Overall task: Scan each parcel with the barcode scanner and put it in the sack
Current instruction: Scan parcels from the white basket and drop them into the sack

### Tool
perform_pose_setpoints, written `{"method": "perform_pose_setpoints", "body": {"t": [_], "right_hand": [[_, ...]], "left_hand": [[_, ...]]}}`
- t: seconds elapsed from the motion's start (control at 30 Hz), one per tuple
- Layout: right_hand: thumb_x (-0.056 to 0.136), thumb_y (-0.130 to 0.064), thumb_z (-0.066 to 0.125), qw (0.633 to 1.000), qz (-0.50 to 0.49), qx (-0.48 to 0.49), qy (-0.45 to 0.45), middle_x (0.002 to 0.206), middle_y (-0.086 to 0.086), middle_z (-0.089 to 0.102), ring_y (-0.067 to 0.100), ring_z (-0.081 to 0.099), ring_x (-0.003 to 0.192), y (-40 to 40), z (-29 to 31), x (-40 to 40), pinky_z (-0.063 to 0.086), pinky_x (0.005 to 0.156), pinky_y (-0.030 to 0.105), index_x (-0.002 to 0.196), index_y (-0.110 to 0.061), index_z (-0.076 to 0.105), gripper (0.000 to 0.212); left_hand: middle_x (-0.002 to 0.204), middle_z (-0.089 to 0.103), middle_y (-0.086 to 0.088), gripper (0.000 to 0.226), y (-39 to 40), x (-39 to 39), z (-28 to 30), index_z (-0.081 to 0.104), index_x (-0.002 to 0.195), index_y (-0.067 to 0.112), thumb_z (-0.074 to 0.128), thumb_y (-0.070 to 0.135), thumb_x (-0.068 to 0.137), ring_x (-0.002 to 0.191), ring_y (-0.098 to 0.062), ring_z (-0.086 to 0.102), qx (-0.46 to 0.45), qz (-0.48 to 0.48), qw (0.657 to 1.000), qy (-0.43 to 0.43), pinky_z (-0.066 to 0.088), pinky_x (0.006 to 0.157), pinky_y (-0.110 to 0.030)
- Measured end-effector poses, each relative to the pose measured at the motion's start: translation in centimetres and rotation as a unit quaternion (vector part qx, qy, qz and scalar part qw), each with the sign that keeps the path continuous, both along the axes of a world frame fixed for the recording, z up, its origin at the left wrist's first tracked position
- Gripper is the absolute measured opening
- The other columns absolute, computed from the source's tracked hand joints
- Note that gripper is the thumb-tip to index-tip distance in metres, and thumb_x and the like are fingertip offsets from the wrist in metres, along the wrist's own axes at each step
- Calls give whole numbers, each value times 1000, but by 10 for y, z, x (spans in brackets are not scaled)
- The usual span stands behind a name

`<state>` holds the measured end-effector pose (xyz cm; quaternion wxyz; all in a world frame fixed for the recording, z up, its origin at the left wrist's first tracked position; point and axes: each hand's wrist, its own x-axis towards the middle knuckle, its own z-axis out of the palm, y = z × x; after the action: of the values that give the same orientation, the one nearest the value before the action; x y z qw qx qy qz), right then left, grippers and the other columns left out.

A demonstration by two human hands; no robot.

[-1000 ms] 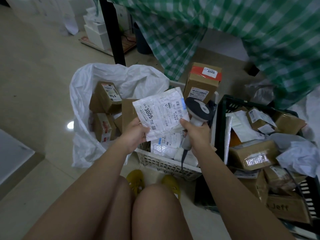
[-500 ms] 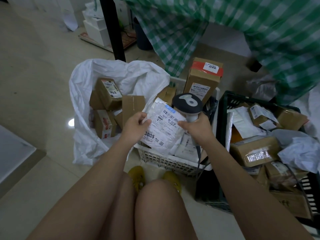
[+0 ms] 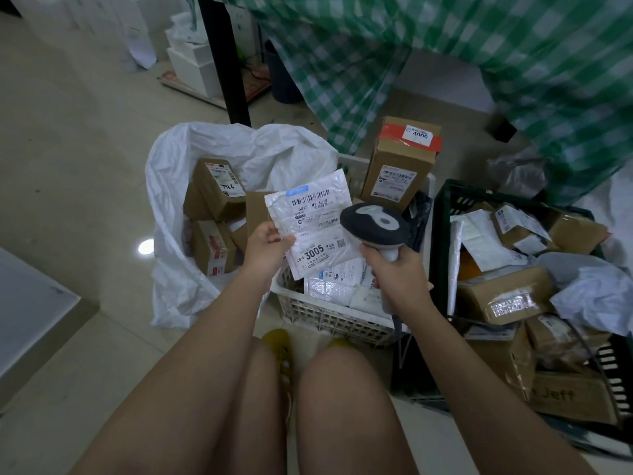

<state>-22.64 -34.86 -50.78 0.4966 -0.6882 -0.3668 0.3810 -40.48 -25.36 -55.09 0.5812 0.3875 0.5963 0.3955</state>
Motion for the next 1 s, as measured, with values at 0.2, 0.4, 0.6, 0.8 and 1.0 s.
{"method": "perform_pose_setpoints", "body": {"t": [0.2,0.4,0.6,0.8,1.0], "right_hand": [[86,-24,70,998,51,2,-30,51,1,52,9,48,48,-5,3,-5,41,51,21,66,-7,55,30],[87,-21,70,997,72,9,-26,41,-9,51,1,46,43,-5,3,-7,40,47,14,62,-11,55,30],[86,-22,69,997,76,1,-15,42,-6,46,7,43,45,-6,3,-9,37,47,18,59,-10,50,36],[87,-22,69,997,71,9,-9,55,14,48,13,44,51,-7,4,-10,36,46,18,71,12,54,41],[86,-19,70,998,52,2,23,52,4,51,6,47,45,0,2,-14,41,48,19,70,-4,58,25]], "left_hand": [[94,65,-4,19,-4,5,2,53,103,10,61,-1,90,82,-17,65,-2,6,1000,-17,53,67,-29],[102,66,-7,18,-2,5,-2,54,97,17,62,3,90,89,-20,66,-9,4,1000,-13,55,73,-33],[96,65,-4,18,-2,6,-2,53,98,15,62,2,90,86,-20,65,-7,9,1000,-20,53,68,-30],[96,66,-6,19,-1,5,-4,54,92,18,63,2,89,84,-20,65,-8,8,1000,-10,55,73,-34],[90,65,-2,16,0,4,-3,54,101,9,60,0,91,81,-18,65,1,52,999,-4,55,67,-31]]}}
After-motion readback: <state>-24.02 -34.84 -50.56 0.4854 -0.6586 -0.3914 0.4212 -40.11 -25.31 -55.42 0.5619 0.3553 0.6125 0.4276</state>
